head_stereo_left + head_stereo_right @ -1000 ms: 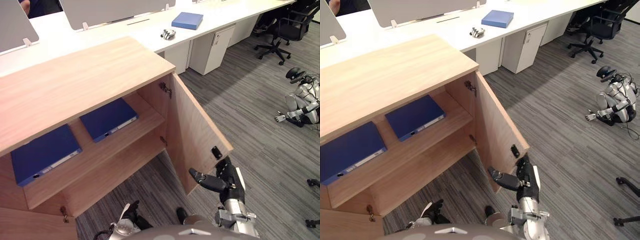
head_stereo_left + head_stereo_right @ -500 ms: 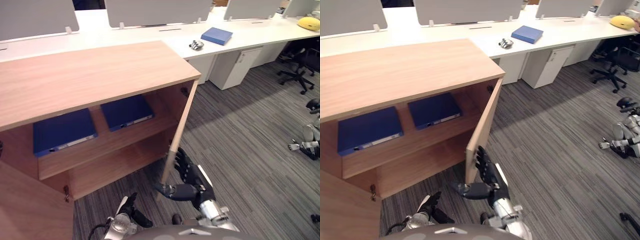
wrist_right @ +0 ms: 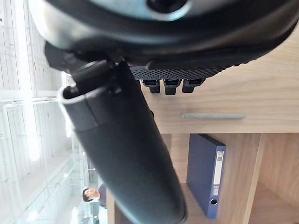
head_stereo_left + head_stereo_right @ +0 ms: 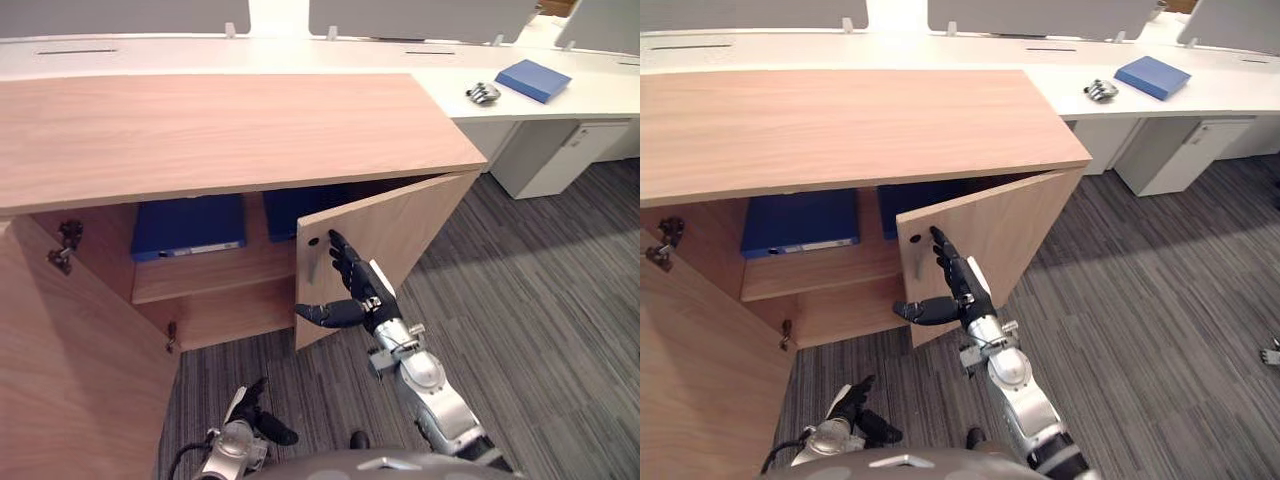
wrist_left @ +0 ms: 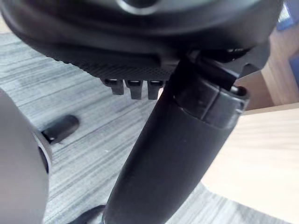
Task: Walk over to the cabinet, pick up the folder, carry it to the office cabinet, place the folder inside the office cabinet, then close the office cabinet door
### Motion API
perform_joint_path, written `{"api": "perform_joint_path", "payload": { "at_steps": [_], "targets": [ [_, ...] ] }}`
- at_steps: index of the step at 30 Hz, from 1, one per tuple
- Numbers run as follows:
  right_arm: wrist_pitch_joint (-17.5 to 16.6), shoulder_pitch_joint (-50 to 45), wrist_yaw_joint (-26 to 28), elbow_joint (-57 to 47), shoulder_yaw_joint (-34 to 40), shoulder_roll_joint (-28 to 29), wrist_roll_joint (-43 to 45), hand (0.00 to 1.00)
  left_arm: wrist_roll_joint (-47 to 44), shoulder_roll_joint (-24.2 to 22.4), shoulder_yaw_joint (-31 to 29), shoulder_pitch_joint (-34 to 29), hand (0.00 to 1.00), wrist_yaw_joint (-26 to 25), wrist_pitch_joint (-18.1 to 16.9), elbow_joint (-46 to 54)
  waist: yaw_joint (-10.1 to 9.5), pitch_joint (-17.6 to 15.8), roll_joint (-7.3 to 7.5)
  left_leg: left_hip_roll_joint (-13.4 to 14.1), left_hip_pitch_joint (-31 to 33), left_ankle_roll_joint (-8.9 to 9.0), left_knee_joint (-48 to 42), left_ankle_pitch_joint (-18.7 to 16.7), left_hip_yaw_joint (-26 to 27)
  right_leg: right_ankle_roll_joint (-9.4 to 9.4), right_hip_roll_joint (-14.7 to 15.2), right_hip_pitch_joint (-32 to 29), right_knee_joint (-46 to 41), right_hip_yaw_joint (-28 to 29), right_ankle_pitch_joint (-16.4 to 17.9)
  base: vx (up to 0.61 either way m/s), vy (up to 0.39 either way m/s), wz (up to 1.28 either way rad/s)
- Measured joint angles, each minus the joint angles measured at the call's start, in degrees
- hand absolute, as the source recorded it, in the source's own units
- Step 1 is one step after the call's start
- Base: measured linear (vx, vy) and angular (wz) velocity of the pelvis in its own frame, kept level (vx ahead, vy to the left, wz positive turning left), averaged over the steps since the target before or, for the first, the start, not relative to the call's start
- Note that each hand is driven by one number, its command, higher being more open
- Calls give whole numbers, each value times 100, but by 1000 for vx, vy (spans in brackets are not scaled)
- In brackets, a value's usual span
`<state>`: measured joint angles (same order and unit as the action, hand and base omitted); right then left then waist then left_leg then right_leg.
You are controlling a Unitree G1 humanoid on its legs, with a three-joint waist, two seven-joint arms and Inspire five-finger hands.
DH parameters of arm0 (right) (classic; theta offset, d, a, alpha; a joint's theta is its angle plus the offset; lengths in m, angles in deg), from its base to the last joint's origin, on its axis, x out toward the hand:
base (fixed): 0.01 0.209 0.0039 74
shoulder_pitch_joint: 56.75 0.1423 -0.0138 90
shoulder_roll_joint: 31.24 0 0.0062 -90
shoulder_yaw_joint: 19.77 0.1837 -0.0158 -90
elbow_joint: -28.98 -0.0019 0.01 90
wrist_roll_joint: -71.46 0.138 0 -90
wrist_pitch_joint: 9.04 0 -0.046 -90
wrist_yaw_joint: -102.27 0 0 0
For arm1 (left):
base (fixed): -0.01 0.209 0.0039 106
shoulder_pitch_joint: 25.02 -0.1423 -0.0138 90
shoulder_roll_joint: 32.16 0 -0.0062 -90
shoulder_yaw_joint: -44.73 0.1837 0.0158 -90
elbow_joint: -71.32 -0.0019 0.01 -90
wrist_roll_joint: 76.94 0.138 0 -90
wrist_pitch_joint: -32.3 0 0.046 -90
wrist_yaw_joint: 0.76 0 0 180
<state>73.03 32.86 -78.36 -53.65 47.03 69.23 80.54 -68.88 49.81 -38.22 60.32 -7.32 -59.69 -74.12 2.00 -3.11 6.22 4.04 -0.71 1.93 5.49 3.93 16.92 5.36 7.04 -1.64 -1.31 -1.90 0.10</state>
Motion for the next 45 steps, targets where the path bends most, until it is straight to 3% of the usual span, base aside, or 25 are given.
{"api": "perform_joint_path", "payload": {
  "at_steps": [5,8,15,21,26,32,39,45],
  "targets": [
    [92,518,-195,883,477,99,-16,100,-185,-60,-330,32,100,-55,0,2,-158,-137,-140,-32,111,-19,1,19,-265,38,42,85,64,-302,46,26,-8,31],
    [328,536,-303,1388,685,93,-233,100,-309,-149,-474,63,100,-65,5,6,-176,-256,-254,-68,207,-31,0,37,-412,68,78,90,74,-465,76,36,1,27],
    [430,150,-326,1513,1079,147,-696,100,-300,-160,-527,64,100,-51,10,4,-129,-303,-258,-65,154,-25,-1,31,-534,81,73,224,101,-618,84,34,-6,9],
    [420,-117,-307,2748,1201,166,-1598,100,-303,-172,-523,66,100,-58,10,4,-106,-306,-265,-67,94,-21,2,29,-525,81,78,273,114,-615,99,-28,0,-1],
    [557,-336,-375,3995,1713,213,-2032,100,-414,-187,-578,56,100,-171,10,18,-76,-317,-294,-72,8,-22,1,28,-505,94,92,315,74,-584,125,-42,2,-4],
    [696,-425,-528,4357,1991,245,-2026,100,-861,-272,-634,-110,100,-381,4,452,-59,-338,-329,-161,-86,-40,-1,29,-602,147,198,291,-292,-629,353,-3,5,8],
    [749,-382,-591,4421,2232,354,-2003,100,-1219,-387,-1347,-629,100,-386,-126,1644,-208,-343,-349,-298,92,-104,-1,158,-1358,130,295,560,-279,-1354,520,3,-19,56],
    [743,-197,-666,4346,2406,324,-1864,100,-1492,-535,-1791,-1207,100,-485,-136,2726,-540,-364,-428,-375,190,-82,-1,273,-2134,-14,240,938,-211,-2015,671,29,-57,71]
  ]
}}
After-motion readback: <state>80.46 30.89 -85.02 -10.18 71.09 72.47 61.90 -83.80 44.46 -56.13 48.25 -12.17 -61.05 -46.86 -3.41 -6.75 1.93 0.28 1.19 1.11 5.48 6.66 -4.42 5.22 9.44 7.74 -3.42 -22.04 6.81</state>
